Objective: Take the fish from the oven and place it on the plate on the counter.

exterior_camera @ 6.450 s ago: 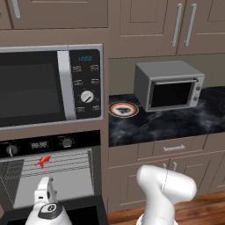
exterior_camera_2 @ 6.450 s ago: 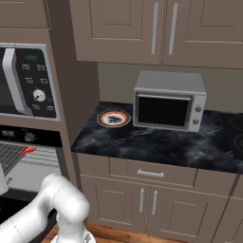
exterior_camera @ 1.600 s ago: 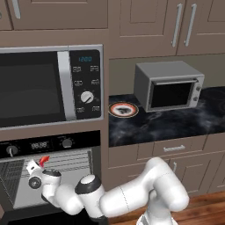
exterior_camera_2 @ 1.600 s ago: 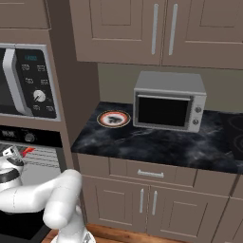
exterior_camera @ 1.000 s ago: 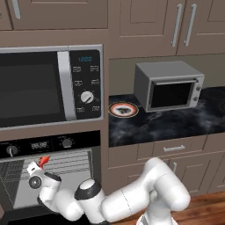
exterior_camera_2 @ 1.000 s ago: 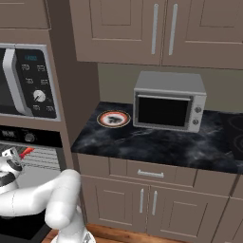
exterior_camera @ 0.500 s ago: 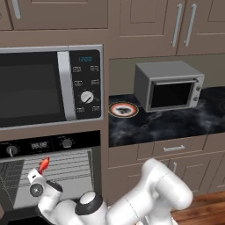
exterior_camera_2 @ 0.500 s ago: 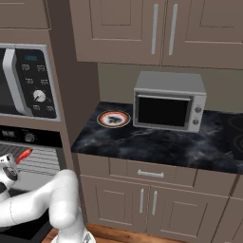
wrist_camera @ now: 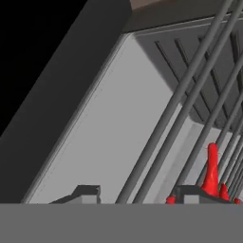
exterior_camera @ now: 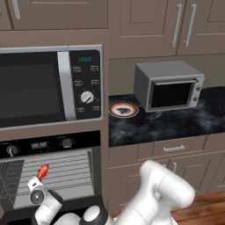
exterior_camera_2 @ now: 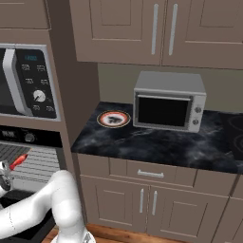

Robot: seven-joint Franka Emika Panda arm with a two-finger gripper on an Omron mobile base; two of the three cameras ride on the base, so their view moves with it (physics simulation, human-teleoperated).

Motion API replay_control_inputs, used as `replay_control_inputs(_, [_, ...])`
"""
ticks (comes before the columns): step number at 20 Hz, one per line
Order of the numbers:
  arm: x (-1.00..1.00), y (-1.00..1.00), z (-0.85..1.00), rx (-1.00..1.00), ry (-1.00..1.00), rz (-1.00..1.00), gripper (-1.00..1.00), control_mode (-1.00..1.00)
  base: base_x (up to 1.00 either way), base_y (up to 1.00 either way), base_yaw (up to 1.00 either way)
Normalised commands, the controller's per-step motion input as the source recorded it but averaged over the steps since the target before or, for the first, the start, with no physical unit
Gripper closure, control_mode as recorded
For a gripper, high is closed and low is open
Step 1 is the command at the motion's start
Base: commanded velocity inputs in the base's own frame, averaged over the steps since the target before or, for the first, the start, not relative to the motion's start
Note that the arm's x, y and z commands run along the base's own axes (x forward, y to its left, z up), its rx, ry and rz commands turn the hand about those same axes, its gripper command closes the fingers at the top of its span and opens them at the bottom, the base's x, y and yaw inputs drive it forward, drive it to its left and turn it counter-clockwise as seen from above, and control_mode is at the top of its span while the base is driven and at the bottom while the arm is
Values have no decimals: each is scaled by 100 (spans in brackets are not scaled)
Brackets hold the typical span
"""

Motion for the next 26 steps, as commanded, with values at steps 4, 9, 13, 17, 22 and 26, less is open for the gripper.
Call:
replay_control_inputs(4, [-82,0,-48,0,17,1,100,-100,0,0,0])
replay_control_inputs(9, [-89,0,-53,0,19,0,100,-100,0,0,0])
replay_control_inputs(13, [-92,0,-53,0,21,0,100,-100,0,0,0])
replay_control_inputs(17, [-98,0,-55,0,23,0,100,-100,0,0,0])
replay_control_inputs(22, [-100,0,-55,0,23,0,100,-100,0,0,0])
replay_control_inputs(26, [-99,-17,-13,2,15,0,100,-100,0,0,0])
